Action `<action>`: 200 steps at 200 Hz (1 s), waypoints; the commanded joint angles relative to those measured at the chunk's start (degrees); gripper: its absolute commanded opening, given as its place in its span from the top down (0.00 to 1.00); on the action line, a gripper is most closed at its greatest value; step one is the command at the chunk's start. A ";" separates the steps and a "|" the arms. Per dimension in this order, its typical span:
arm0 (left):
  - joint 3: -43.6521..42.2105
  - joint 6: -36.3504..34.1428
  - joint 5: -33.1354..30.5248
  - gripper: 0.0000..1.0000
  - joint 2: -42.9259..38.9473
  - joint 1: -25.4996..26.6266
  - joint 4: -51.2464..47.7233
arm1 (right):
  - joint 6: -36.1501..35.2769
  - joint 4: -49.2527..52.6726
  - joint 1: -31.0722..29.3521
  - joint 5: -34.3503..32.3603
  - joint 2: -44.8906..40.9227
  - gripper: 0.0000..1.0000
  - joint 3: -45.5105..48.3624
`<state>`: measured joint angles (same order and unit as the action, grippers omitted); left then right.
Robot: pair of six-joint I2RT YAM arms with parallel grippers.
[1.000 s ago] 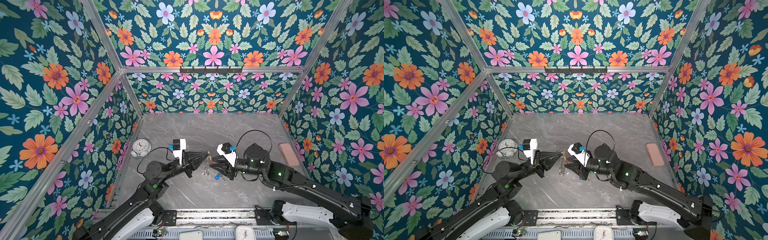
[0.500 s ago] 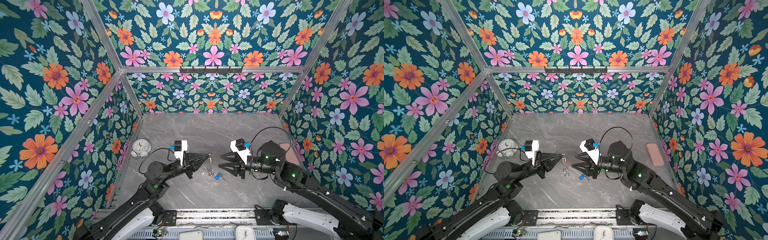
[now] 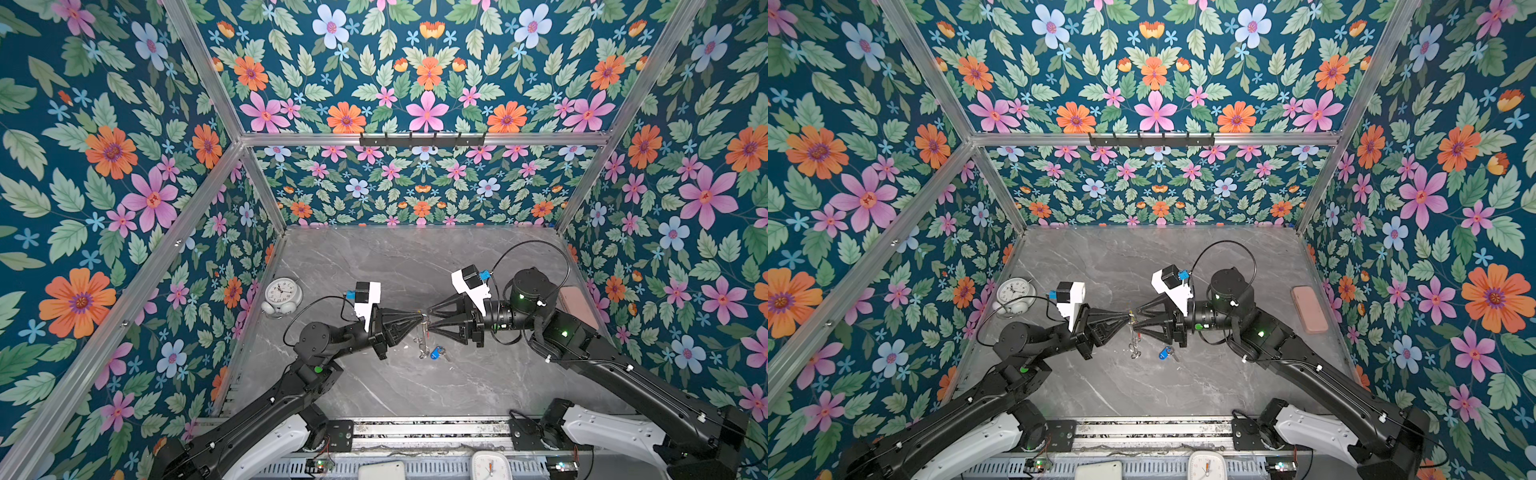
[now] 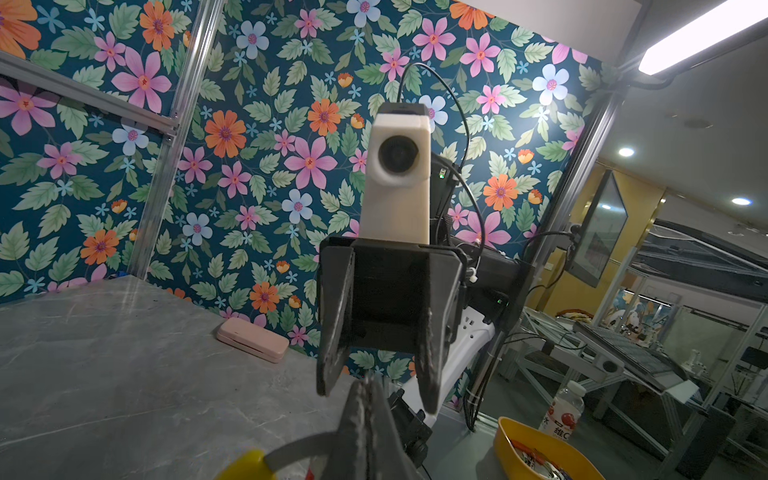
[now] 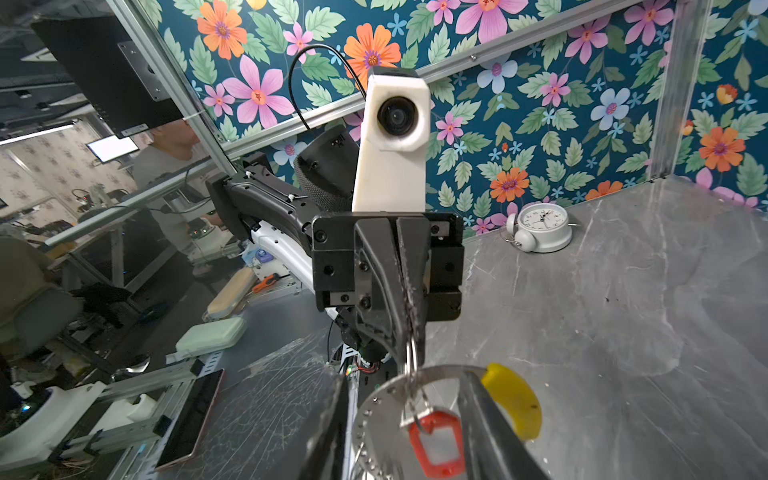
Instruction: Remove the keys from the keyring
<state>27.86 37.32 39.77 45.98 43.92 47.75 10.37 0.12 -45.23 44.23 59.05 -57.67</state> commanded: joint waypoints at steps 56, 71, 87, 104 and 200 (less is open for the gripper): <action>-0.37 1.00 -0.03 1.00 0.08 -0.01 4.11 | 2.53 -3.73 -0.02 3.10 0.98 0.81 0.79; -0.43 1.00 -0.17 1.00 0.08 -0.04 4.11 | 2.72 -3.66 -0.03 2.79 1.07 0.82 1.09; -0.48 1.00 -0.26 1.00 -0.01 -0.05 4.11 | 2.94 -3.73 0.01 2.62 1.15 0.83 1.31; -0.52 0.99 -0.39 1.00 -0.10 -0.06 4.12 | 3.07 -3.87 -0.07 2.44 1.16 0.87 1.64; 0.17 0.69 -1.12 0.90 0.19 -0.05 0.65 | 2.23 2.34 -0.01 -0.44 1.16 1.00 -0.17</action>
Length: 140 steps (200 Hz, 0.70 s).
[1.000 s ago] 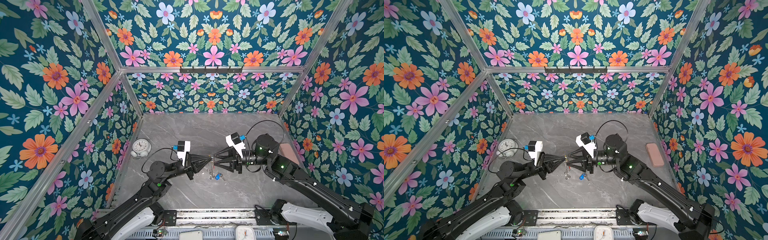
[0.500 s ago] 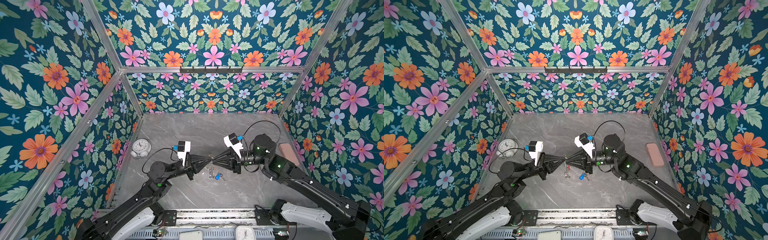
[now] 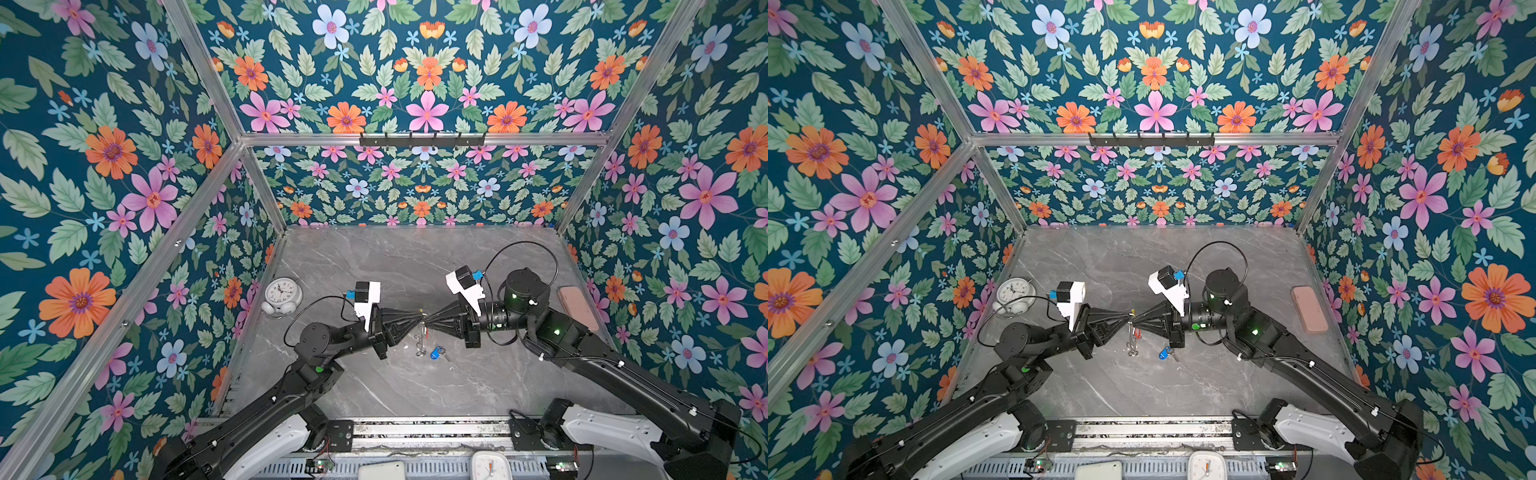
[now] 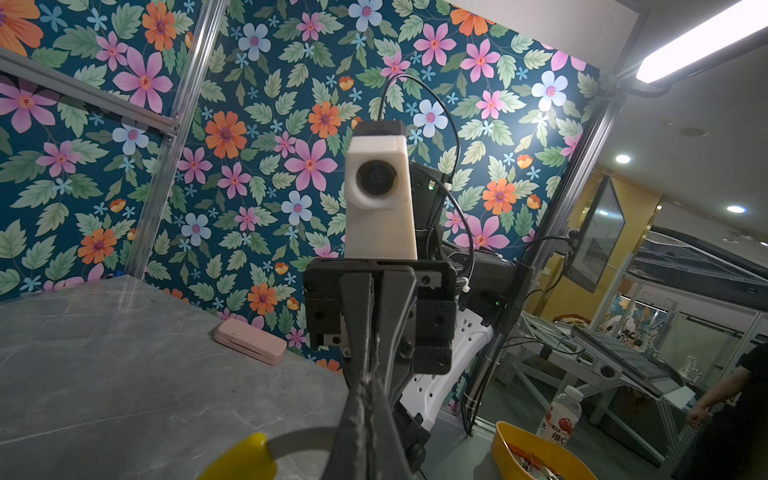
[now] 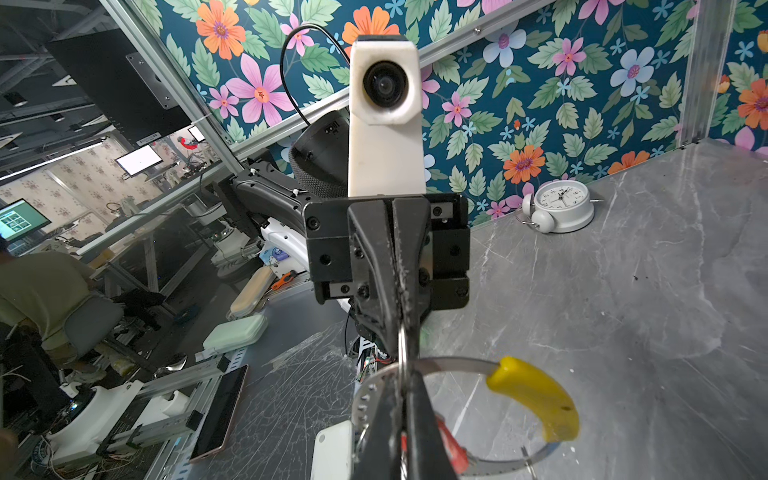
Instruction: Remove the keys from the keyring
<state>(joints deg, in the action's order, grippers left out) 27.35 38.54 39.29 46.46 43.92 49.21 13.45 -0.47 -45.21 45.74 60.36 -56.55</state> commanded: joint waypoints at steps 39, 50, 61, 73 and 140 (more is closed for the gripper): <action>1.66 -2.23 -2.06 0.61 -2.37 -0.06 -9.79 | -4.83 16.92 -0.01 -6.48 -1.33 1.00 -4.79; 2.53 -2.91 -1.89 0.60 -2.68 0.01 -13.47 | -5.88 20.46 -0.07 -7.63 -1.64 1.00 -5.91; 3.66 -3.66 -0.73 0.61 -2.60 -0.03 -17.07 | -7.15 24.07 -0.03 -8.99 -1.82 1.00 -7.32; 5.52 -4.81 0.74 0.62 -2.05 -0.06 -21.75 | -8.76 28.83 0.03 -10.23 -1.45 1.00 -9.27; 15.14 -11.18 8.84 0.58 2.24 -0.06 -40.64 | -13.65 44.35 -0.06 -12.25 5.04 1.00 -18.85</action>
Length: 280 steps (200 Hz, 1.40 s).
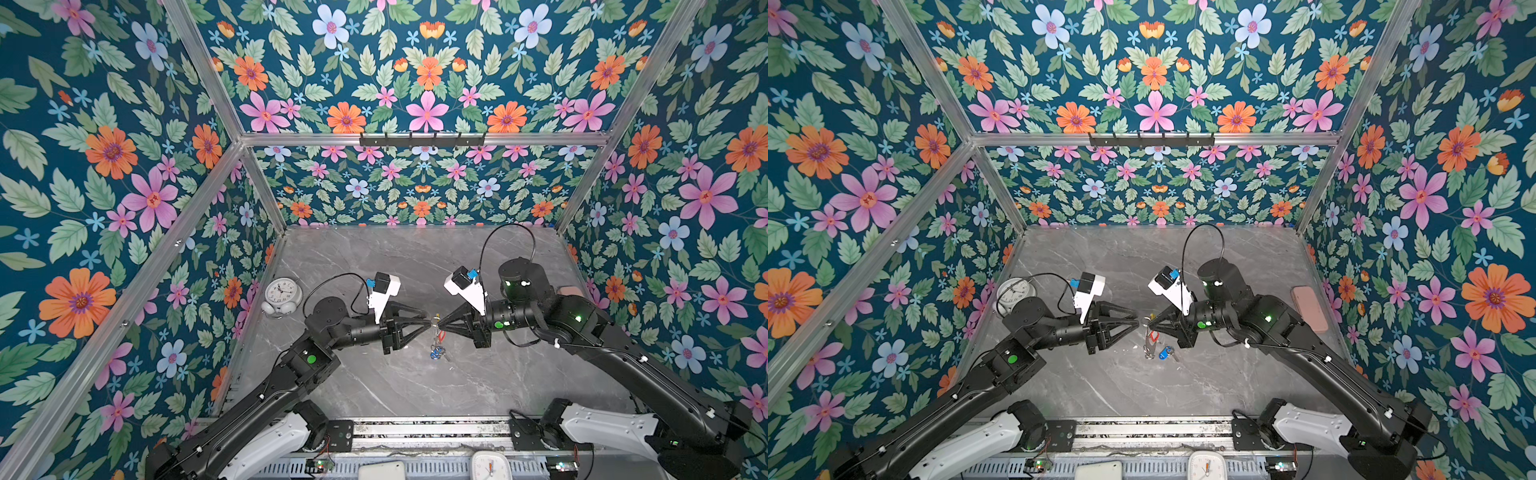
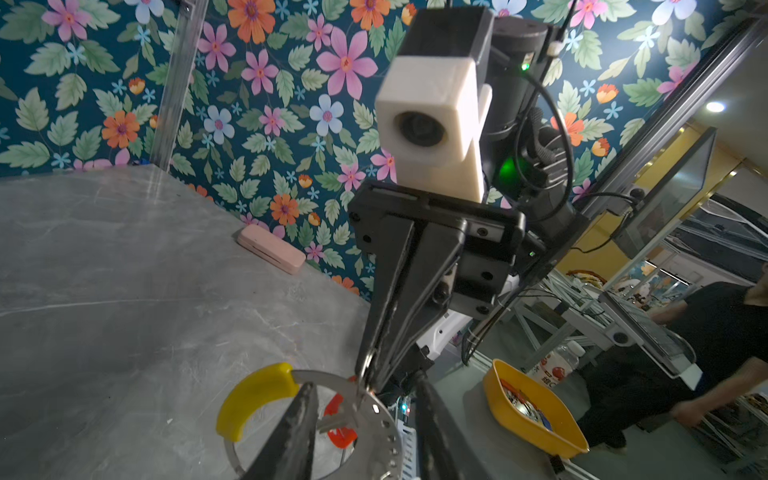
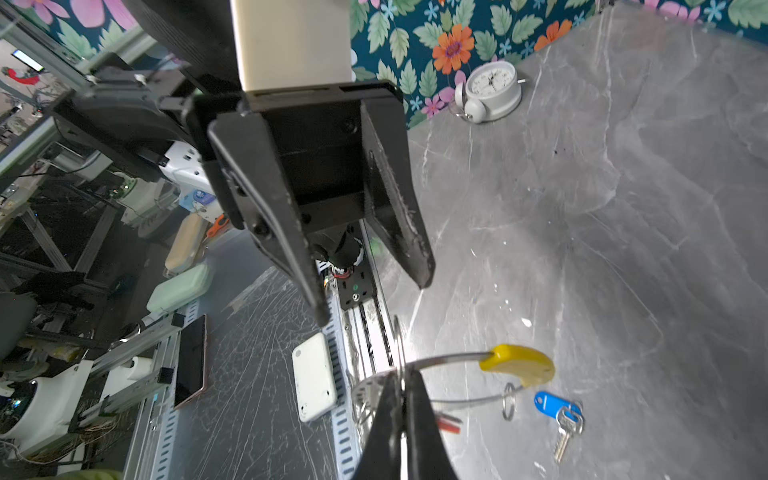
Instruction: Remove the keys from the keyring
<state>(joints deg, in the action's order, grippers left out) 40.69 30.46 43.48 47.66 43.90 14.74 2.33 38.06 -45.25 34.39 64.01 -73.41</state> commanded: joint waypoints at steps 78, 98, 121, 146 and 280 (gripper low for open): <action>5.80 -5.21 9.10 0.71 5.91 -0.04 -9.12 | -4.25 10.29 -2.05 -2.93 4.71 1.00 -6.62; 6.16 -5.40 9.77 0.73 6.13 -0.04 -8.94 | -4.31 11.06 -2.23 -3.96 5.17 1.00 -7.08; 6.50 -5.41 10.52 0.76 6.64 0.02 -8.77 | -4.35 11.35 -2.53 -4.42 5.60 1.00 -7.41; 6.51 -5.15 11.25 0.81 7.18 0.01 -8.50 | -4.38 11.30 -2.72 -4.84 5.81 1.00 -7.77; 5.05 -3.70 11.71 1.00 7.19 0.00 -3.76 | -4.05 9.70 -4.49 -7.42 6.49 1.00 -9.76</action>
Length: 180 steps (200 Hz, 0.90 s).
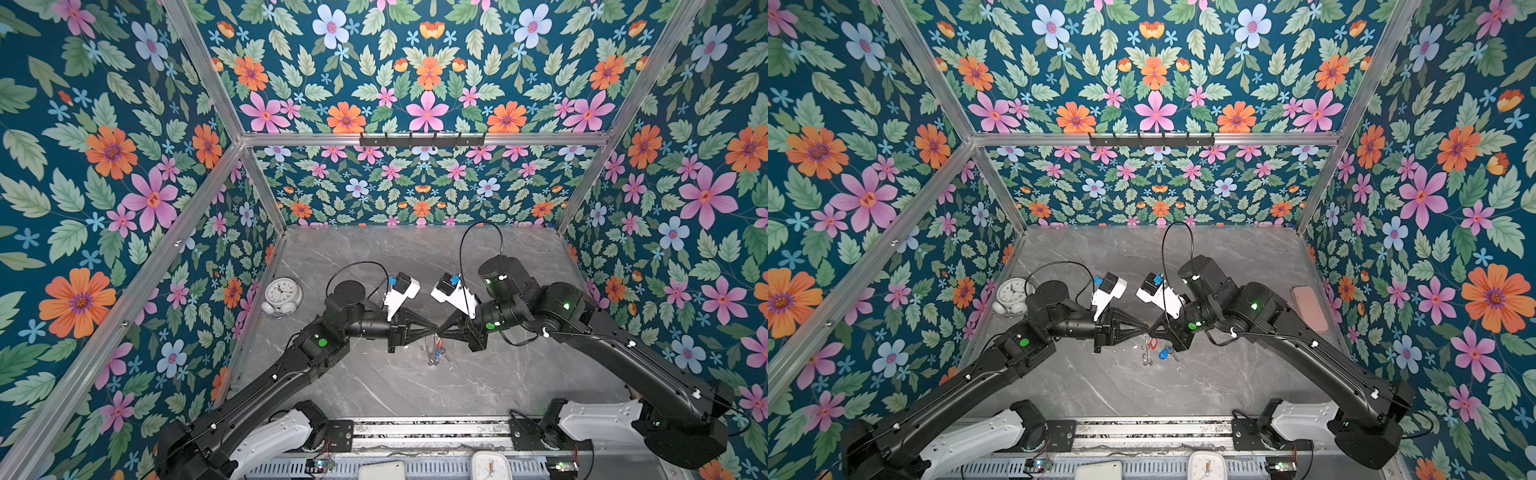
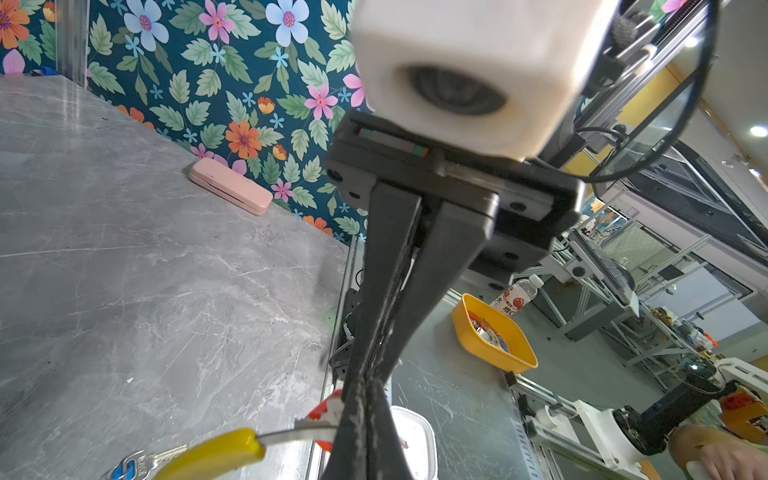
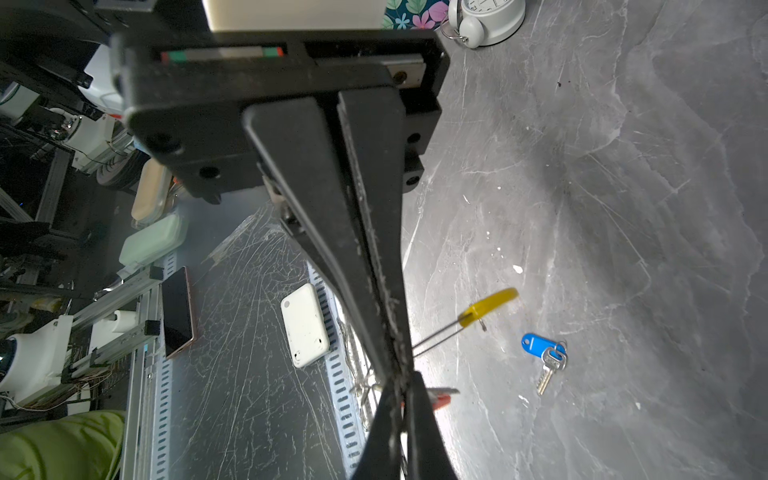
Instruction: Remove the keys from the keyring
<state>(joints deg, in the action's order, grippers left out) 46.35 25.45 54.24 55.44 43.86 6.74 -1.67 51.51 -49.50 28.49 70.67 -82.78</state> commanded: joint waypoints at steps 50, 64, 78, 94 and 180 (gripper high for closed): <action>-4.46 2.91 -4.67 1.00 -4.68 0.00 13.91 | 2.83 -14.61 -0.38 -5.19 -5.55 0.67 4.16; -6.16 3.55 -6.98 1.00 -6.29 0.00 17.47 | 3.61 -20.02 -1.13 -6.95 -8.25 0.64 7.24; -7.43 3.62 -9.27 1.00 -7.87 0.00 20.35 | 4.16 -26.15 -2.24 -8.36 -11.08 0.63 11.26; -9.23 4.19 -12.61 1.00 -9.75 0.08 24.43 | 5.55 -33.62 -2.87 -9.27 -14.34 0.61 16.13; -16.62 8.84 -21.74 1.00 -13.36 0.05 40.25 | 12.71 -57.54 -3.41 -8.10 -18.77 0.56 30.81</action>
<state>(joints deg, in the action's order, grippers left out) 30.46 32.21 34.89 42.11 43.92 39.66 8.54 2.61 -52.64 20.40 51.37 -53.15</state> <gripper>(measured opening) 0.050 0.438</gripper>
